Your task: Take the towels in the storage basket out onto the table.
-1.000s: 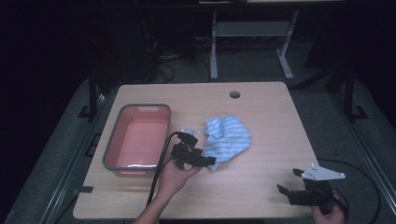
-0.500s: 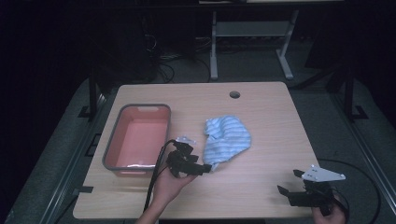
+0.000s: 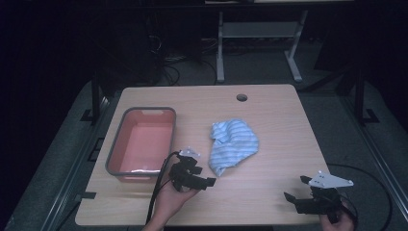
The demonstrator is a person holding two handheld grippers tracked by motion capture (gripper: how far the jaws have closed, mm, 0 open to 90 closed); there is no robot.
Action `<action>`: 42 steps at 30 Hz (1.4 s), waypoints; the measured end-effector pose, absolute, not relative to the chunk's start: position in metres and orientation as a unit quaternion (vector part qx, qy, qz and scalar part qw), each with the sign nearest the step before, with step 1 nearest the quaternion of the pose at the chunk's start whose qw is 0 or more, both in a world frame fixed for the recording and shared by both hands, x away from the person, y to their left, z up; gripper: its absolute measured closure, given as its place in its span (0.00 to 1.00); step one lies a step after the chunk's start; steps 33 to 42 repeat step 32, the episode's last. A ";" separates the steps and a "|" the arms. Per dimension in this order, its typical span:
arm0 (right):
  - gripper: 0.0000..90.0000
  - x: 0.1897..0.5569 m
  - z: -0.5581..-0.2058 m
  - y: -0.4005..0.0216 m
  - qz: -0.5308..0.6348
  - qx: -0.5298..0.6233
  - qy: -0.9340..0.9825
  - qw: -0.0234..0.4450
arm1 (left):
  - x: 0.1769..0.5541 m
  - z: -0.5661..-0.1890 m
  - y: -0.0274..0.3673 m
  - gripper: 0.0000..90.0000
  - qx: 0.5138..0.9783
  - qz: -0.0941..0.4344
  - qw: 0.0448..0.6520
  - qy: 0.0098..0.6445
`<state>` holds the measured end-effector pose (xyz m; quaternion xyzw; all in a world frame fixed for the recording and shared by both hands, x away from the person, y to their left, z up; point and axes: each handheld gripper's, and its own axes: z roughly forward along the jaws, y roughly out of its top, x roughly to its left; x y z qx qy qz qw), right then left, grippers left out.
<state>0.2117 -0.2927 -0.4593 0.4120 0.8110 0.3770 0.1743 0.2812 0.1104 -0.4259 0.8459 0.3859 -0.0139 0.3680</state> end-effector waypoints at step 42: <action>0.16 0.210 -0.459 -0.279 0.386 0.380 0.824 0.166 | 0.249 -0.456 0.118 0.31 0.850 -0.046 0.385 0.356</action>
